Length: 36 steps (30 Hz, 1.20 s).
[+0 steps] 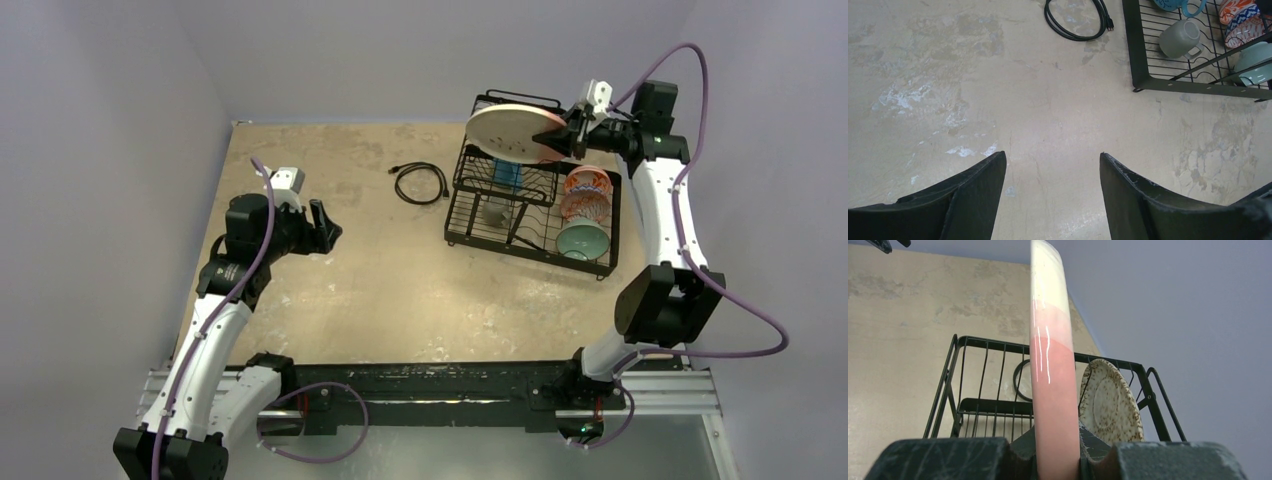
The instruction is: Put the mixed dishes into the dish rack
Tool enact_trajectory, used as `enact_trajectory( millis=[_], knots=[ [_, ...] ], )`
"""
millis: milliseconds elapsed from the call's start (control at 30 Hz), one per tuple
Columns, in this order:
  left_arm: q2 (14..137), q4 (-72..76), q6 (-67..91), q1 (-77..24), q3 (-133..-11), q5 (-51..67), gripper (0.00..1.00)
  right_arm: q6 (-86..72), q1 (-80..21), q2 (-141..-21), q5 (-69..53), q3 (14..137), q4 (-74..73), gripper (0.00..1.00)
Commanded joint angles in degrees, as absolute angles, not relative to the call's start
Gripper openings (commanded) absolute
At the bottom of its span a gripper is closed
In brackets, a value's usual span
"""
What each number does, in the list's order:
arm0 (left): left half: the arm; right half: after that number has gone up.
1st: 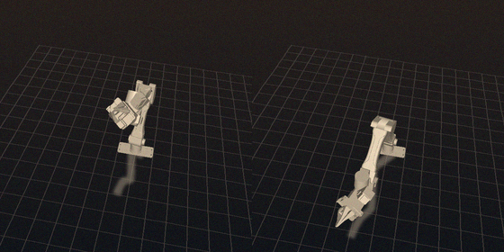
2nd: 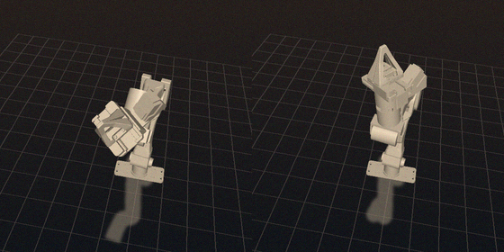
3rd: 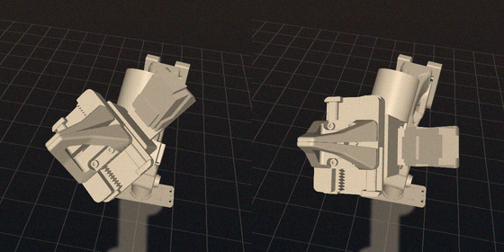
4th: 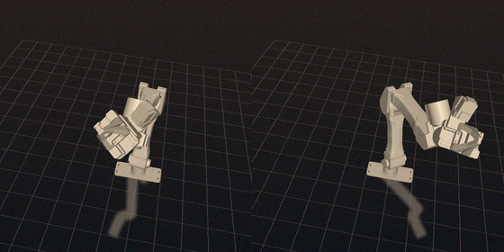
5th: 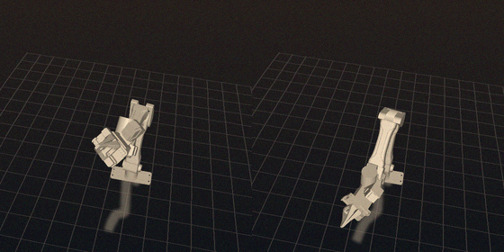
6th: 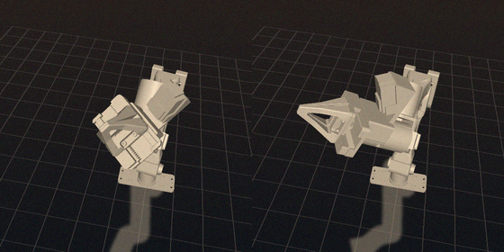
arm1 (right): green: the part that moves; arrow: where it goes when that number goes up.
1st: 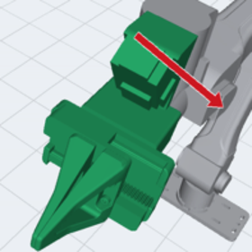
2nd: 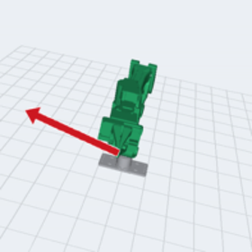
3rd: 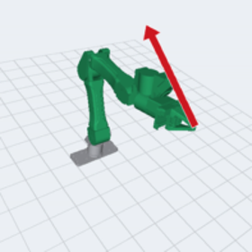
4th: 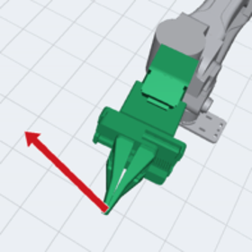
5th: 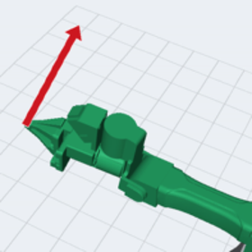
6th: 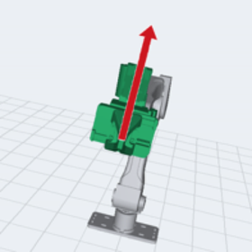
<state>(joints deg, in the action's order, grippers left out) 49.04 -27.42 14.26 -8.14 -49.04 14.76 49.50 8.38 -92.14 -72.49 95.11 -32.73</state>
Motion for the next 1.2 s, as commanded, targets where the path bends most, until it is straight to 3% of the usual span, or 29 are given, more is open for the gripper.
enact_trajectory(
  millis=[0, 533, 733, 1167],
  knots=[
    [49.15, -24.79, 13.54, -8.53, -49.15, 15.25, 0.67, 50.46, 9.47, -89.22, -79.10, 95.22, -29.42, 0.00],
    [49.15, -24.70, 13.62, -8.53, -49.15, 15.30, 0.67, 41.41, 8.58, -91.53, -72.42, 94.48, -24.69, 0.01],
    [49.11, -24.78, 13.60, -8.53, -49.14, 15.30, 0.67, 40.17, 4.22, -91.94, -62.59, 96.36, -26.00, 0.18],
    [48.87, -24.71, 13.83, -8.53, -49.14, 15.64, 0.67, 32.82, 4.01, -89.91, -55.59, 95.57, -20.47, 0.44]
  ],
)
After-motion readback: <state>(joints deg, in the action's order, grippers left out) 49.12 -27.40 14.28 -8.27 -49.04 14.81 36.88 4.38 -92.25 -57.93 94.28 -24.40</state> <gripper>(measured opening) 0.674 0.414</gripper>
